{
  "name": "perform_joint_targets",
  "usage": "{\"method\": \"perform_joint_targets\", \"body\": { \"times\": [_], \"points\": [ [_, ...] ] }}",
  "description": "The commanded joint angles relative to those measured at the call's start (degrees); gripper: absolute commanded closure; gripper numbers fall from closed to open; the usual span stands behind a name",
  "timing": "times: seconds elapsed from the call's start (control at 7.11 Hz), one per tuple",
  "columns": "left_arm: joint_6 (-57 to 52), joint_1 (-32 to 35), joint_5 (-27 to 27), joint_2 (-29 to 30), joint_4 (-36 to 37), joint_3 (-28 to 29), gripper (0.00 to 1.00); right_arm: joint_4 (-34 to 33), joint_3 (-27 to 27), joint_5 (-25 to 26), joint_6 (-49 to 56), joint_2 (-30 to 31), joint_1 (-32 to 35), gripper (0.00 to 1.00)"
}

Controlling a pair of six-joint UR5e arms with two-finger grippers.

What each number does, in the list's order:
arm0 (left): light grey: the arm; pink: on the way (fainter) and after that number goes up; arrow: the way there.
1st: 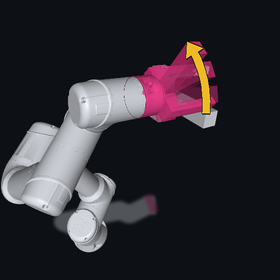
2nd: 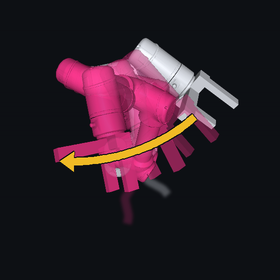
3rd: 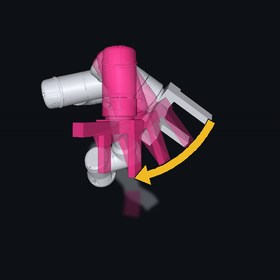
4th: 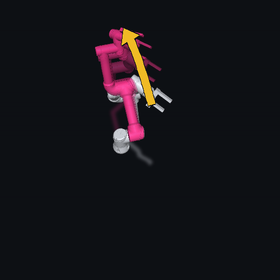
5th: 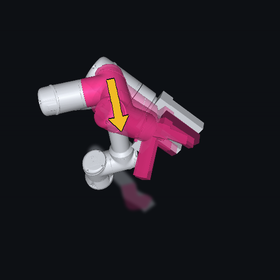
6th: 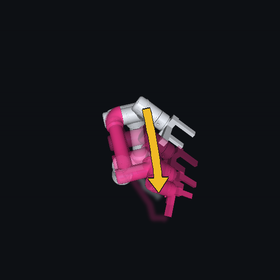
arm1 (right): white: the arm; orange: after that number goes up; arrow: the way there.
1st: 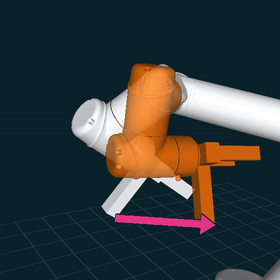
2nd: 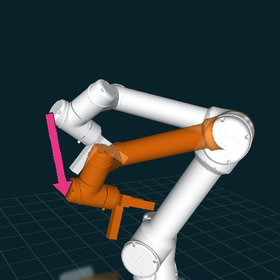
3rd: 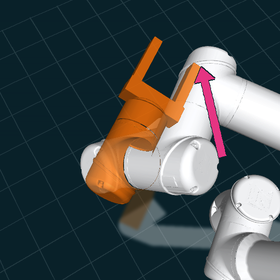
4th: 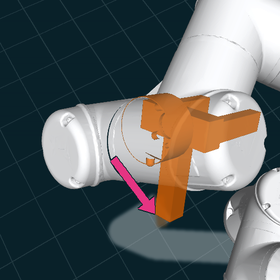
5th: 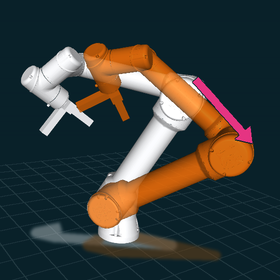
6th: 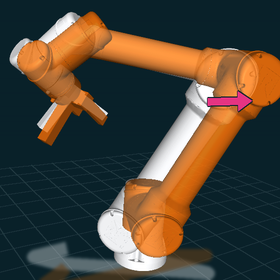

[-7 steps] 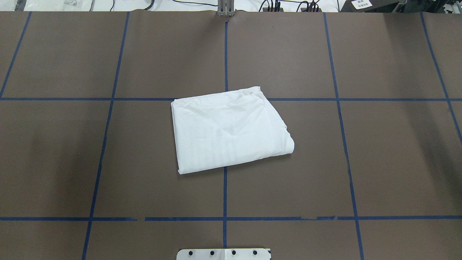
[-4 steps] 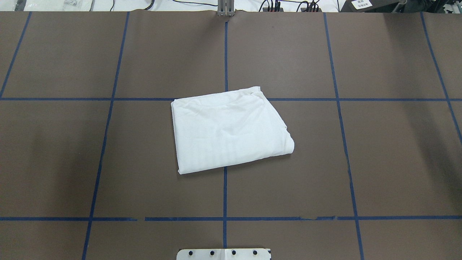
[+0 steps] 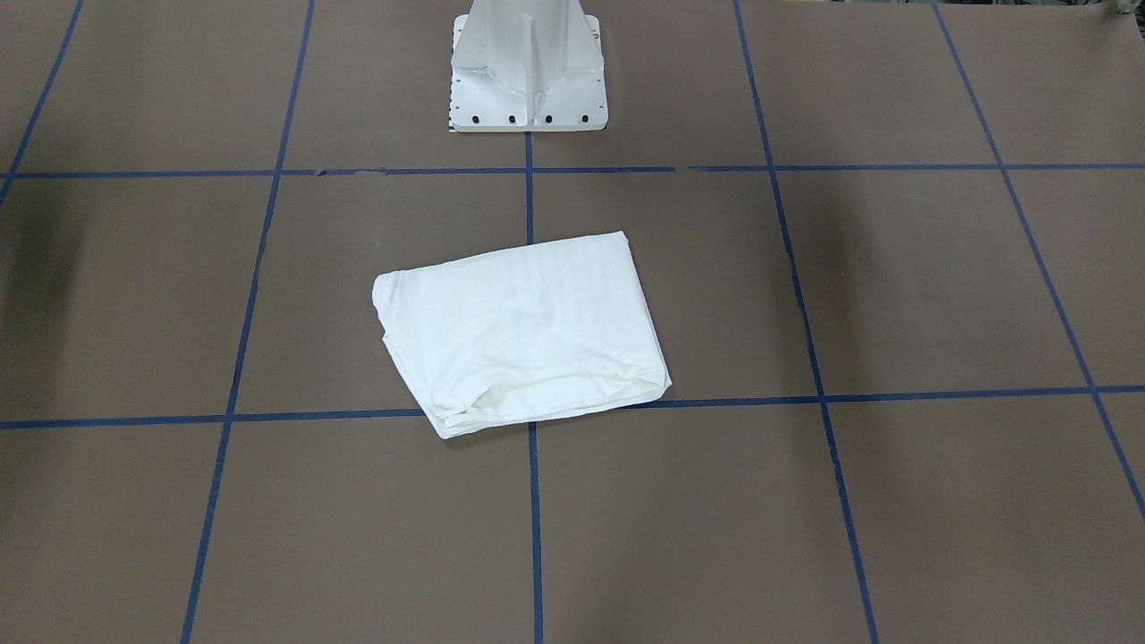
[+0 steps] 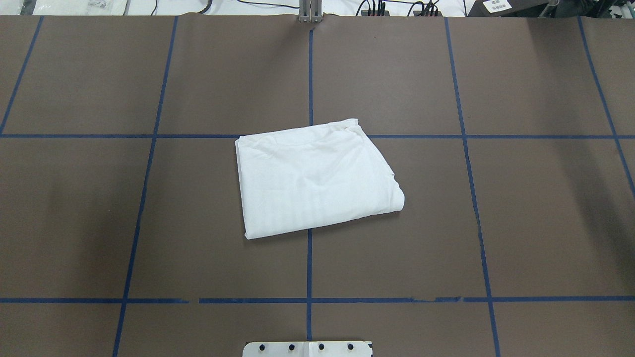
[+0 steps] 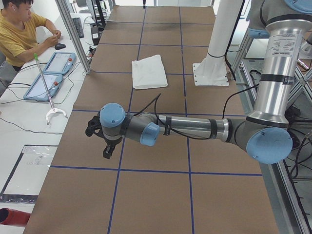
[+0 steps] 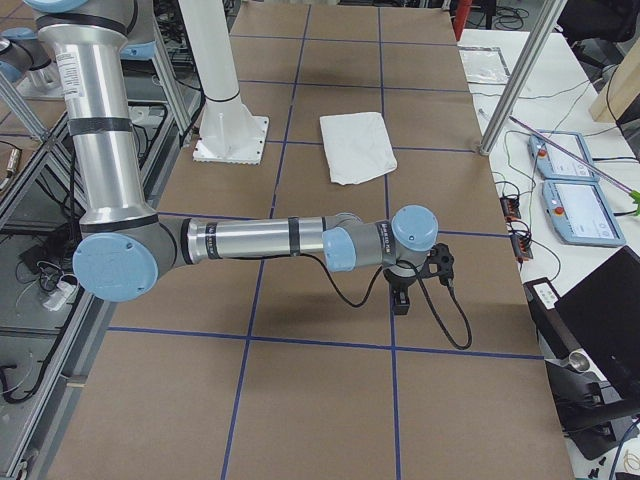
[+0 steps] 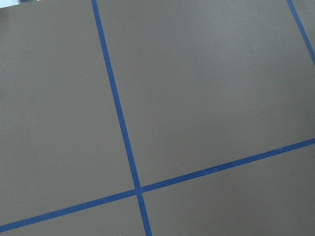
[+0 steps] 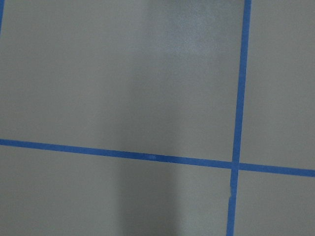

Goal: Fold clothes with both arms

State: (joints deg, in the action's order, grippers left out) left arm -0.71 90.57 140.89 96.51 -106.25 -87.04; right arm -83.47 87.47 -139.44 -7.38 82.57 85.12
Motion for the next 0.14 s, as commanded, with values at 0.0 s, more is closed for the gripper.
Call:
{"method": "perform_joint_targets", "body": {
  "times": [0.0],
  "points": [
    [-0.08,-0.05,0.00,0.08,-0.01,0.02,0.01,0.41,0.94,-0.12,-0.17,0.22,0.04,0.00]
  ]
}}
